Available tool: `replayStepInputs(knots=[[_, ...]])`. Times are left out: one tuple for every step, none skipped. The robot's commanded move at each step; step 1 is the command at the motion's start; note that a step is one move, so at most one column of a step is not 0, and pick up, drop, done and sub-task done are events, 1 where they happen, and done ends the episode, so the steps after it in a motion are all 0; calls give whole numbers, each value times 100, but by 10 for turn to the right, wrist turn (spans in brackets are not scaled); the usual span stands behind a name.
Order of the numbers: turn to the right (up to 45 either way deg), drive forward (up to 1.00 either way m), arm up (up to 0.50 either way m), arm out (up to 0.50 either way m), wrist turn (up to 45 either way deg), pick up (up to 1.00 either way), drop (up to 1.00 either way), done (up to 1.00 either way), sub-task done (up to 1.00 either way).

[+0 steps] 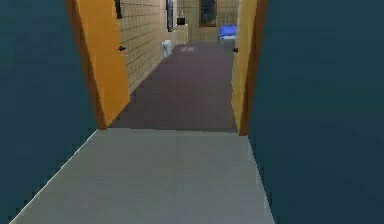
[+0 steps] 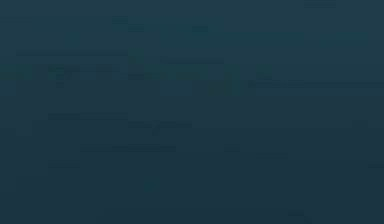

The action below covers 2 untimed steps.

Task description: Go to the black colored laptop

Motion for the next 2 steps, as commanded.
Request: replayStepInputs(knots=[[0, 100, 0, 0, 0, 0, 0, 0, 0], [0, 100, 0, 0, 0, 0, 0, 0, 0]])
